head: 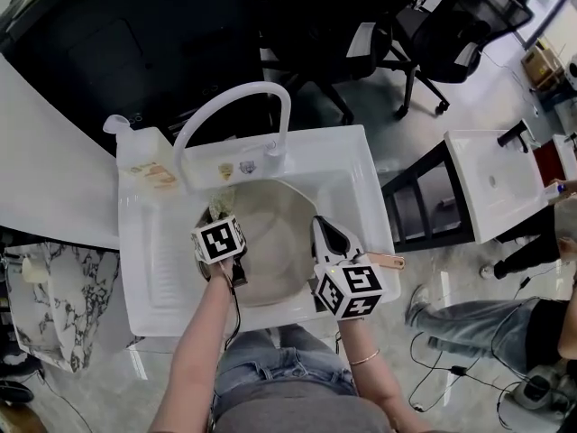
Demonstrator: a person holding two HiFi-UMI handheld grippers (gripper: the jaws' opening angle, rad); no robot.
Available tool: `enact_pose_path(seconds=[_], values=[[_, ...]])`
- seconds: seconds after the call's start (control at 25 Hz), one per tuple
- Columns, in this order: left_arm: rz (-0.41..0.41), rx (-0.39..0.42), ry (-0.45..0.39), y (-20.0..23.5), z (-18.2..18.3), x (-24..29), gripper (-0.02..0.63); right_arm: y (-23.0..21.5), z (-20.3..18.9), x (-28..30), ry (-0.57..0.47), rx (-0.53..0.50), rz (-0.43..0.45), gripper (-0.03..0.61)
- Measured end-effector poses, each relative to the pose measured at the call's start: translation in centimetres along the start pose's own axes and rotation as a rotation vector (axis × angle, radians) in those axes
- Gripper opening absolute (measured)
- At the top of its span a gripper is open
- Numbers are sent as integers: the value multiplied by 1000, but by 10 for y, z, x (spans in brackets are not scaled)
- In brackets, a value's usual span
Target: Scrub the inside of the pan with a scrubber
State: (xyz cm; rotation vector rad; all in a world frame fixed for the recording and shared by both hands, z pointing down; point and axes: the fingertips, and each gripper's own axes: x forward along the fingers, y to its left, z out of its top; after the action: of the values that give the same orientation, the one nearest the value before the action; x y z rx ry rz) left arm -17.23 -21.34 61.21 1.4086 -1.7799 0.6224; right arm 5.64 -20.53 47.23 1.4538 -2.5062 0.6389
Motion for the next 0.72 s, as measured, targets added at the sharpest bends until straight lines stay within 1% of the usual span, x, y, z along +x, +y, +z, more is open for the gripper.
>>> enact_pose_path(seconds=[0.16, 0.28, 0.44, 0.52, 0.6, 0.64, 0.72], values=[[13, -29, -6, 6, -3, -10, 71, 12, -1, -3, -10, -7, 11, 11], [9, -72, -14, 8, -3, -22, 71, 17, 1, -7, -19, -11, 10, 11], [-55, -134, -53, 8, 2, -48, 71, 24, 5, -8, -28, -25, 12, 11], [-95, -148, -73, 10, 7, -59, 71, 29, 6, -8, -31, -33, 12, 11], [-151, -132, -75, 11, 13, -68, 71, 33, 7, -7, -34, -39, 5, 11], [-189, -104, -67, 9, 16, -71, 71, 34, 8, -8, -36, -41, -1, 11], [-269, -5, -46, 3, 21, -76, 71, 36, 8, -10, -41, -43, -17, 11]])
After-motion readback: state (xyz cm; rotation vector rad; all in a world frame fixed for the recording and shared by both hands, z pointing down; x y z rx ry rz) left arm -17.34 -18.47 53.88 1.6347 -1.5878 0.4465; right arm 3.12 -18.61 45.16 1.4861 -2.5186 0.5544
